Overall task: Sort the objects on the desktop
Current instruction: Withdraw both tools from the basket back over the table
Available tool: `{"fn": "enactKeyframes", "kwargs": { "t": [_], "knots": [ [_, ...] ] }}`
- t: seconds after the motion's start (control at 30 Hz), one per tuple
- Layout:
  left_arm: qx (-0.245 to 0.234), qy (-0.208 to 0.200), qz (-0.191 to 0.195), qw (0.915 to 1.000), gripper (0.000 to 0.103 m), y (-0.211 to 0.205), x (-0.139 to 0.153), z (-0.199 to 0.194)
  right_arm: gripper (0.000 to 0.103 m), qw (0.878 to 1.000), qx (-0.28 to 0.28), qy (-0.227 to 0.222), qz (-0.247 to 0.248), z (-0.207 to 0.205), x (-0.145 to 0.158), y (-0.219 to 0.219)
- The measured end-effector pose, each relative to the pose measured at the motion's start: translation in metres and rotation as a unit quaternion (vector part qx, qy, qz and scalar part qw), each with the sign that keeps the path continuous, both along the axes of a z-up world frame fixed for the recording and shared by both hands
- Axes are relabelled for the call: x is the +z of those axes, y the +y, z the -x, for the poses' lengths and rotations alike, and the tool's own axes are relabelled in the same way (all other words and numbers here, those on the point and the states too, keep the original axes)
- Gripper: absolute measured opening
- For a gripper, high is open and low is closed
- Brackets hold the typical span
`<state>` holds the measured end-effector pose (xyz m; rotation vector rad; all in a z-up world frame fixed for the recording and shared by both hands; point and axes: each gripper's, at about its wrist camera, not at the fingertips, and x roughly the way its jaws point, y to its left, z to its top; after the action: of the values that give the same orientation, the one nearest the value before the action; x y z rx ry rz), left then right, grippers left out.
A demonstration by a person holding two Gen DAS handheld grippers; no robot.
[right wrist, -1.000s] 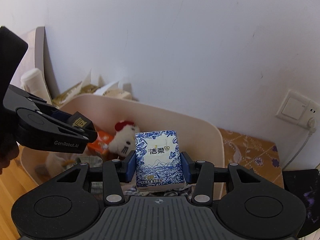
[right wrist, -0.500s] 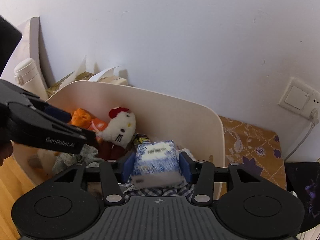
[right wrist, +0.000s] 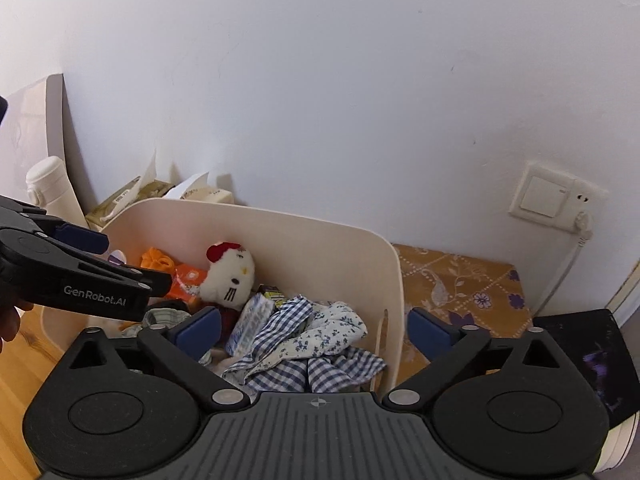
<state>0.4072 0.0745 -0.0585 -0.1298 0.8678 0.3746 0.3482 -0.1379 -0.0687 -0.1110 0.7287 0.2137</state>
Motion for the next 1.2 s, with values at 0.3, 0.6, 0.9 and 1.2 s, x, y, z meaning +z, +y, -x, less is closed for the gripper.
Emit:
{"fn": "enactKeyframes", "kwargs": {
  "t": [0.3, 0.6, 0.9, 1.2],
  "knots": [
    [-0.007, -0.012, 0.003, 0.9999, 0.081, -0.009, 0.010, 0.034, 0.103, 1.000, -0.022, -0.002, -0.018, 0.035, 0.013, -0.005],
    [-0.006, -0.031, 0.001, 0.9995, 0.081, -0.014, 0.016, 0.074, 0.103, 0.999, -0.037, -0.004, -0.029, 0.071, 0.019, -0.006],
    [-0.007, -0.035, 0.016, 0.9992, 0.081, -0.015, 0.011, 0.114, 0.103, 0.999, -0.040, 0.004, -0.014, 0.101, 0.012, -0.008],
    [-0.017, -0.009, 0.022, 0.9996, 0.081, -0.021, -0.010, 0.141, 0.103, 0.999, -0.041, 0.024, -0.009, 0.125, -0.007, -0.008]
  ]
}}
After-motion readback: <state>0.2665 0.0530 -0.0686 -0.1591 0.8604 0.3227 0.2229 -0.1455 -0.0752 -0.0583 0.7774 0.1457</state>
